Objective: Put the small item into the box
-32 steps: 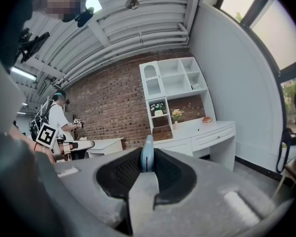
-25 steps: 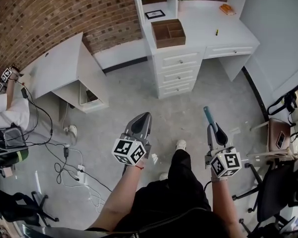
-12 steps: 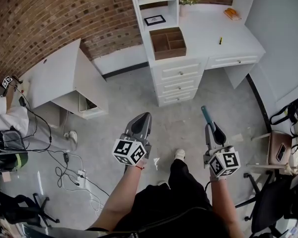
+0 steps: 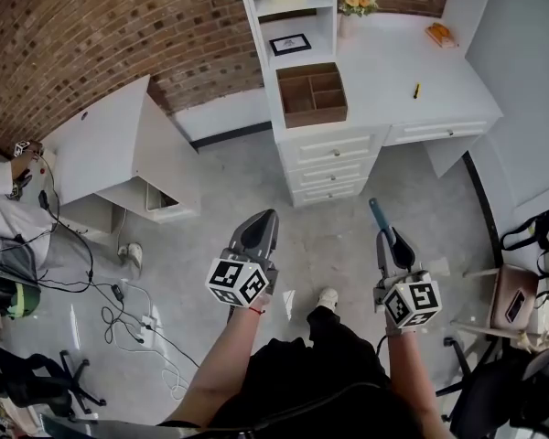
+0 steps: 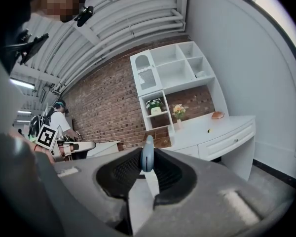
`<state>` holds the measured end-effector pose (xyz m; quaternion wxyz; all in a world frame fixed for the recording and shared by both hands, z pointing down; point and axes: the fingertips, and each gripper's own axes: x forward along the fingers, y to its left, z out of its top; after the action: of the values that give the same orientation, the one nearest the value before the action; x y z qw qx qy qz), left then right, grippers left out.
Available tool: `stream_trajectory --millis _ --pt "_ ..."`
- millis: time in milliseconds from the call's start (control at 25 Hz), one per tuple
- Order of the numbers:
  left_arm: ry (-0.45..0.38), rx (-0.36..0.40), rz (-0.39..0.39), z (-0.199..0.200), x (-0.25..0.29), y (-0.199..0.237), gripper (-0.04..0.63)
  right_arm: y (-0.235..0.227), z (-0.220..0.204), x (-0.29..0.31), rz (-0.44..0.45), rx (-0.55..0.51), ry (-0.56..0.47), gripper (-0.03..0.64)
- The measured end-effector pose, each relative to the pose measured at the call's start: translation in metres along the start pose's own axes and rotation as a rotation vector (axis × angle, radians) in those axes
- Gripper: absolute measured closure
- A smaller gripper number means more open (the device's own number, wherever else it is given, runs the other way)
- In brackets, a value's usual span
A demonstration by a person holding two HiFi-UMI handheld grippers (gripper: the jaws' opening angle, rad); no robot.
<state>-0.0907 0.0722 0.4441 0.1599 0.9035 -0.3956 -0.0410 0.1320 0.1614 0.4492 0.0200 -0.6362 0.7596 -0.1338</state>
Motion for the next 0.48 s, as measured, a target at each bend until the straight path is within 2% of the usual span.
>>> stream_trajectory --millis 480 --pt "-0.021 -0.003 0.01 0.005 0.07 0.005 0.594 -0.047 0.018 0.052 0.033 -0.012 0.001 0.548"
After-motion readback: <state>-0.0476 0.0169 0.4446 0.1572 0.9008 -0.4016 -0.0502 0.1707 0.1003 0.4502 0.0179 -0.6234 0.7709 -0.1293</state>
